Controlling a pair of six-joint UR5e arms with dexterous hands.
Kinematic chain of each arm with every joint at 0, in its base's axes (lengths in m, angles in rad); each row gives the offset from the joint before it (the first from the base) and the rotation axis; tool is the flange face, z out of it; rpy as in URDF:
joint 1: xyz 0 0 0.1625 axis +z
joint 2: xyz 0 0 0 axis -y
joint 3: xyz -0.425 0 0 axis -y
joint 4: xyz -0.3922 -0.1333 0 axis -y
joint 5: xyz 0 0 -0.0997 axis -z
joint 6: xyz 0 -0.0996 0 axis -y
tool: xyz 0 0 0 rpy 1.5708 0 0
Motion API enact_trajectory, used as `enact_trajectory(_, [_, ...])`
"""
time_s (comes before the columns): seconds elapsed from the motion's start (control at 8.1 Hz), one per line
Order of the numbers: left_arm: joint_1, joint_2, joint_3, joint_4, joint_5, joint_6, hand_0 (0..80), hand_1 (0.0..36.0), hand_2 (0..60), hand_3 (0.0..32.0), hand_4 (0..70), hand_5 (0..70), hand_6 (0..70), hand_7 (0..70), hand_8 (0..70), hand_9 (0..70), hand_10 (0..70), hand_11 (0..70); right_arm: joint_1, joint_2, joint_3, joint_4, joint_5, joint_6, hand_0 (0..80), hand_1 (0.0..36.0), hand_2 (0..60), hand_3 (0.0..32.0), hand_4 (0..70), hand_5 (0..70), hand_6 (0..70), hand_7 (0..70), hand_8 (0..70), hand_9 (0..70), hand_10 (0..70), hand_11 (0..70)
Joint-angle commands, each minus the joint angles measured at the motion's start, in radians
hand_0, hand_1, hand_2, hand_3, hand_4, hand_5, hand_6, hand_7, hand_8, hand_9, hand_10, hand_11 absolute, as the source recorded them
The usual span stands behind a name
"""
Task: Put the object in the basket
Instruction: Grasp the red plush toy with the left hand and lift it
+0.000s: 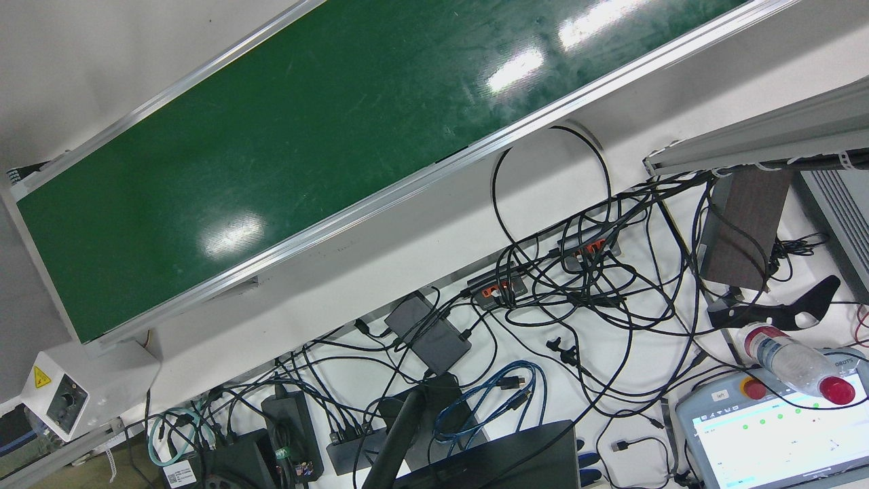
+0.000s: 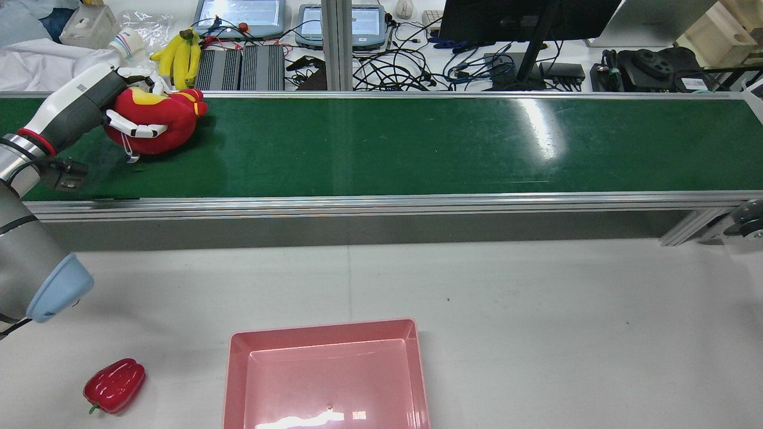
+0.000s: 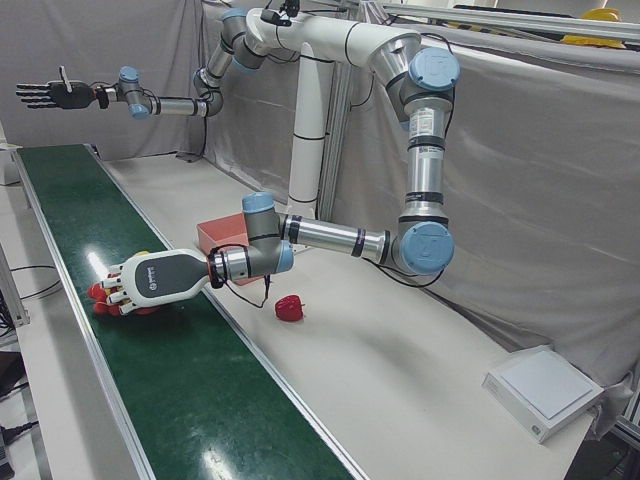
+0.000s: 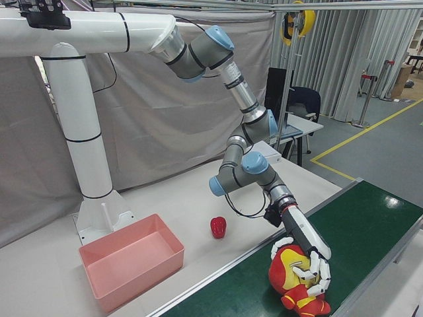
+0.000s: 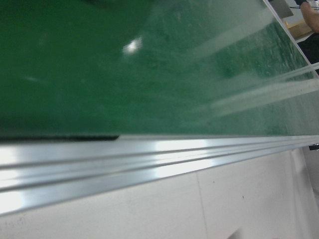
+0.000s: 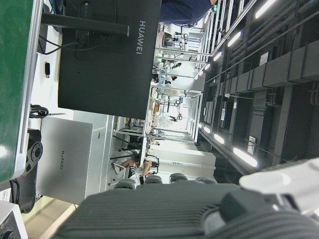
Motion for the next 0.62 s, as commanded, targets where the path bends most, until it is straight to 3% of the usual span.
enact_trajectory(0.0, [-0.048,0.015,-0.110,0.017,0.014,-0.053,43.1,14.5,60.0,0.0,30.9,70.0,27.4,49.0,45.4,52.5,37.2,52.4,0.002,0.000,0.002,0.000,0.000,0.000,0.0,0.0,0.0,0.0,0.0,0.0,0.0,0.0,0.0,0.0,0.0,0.0])
enact_trajectory(0.12, [-0.049,0.038,-0.165,0.035,0.014,-0.111,39.1,12.4,60.0,0.0,26.7,70.0,25.6,47.5,45.8,48.6,39.0,54.5,0.002,0.000,0.002,0.000,0.000,0.000,0.0,0.0,0.0,0.0,0.0,0.0,0.0,0.0,0.0,0.0,0.0,0.0])
enact_trajectory(0.37, [-0.048,0.099,-0.259,0.034,0.027,-0.214,39.0,14.2,60.0,0.0,26.9,70.0,28.0,50.3,46.4,50.1,41.6,58.2,0.002,0.000,0.002,0.000,0.000,0.000,0.0,0.0,0.0,0.0,0.0,0.0,0.0,0.0,0.0,0.0,0.0,0.0])
enact_trajectory(0.49, [-0.048,0.107,-0.305,0.049,0.111,-0.221,41.4,16.3,60.0,0.0,28.7,70.0,29.0,50.4,45.3,50.5,41.0,57.6,0.002,0.000,0.002,0.000,0.000,0.000,0.0,0.0,0.0,0.0,0.0,0.0,0.0,0.0,0.0,0.0,0.0,0.0])
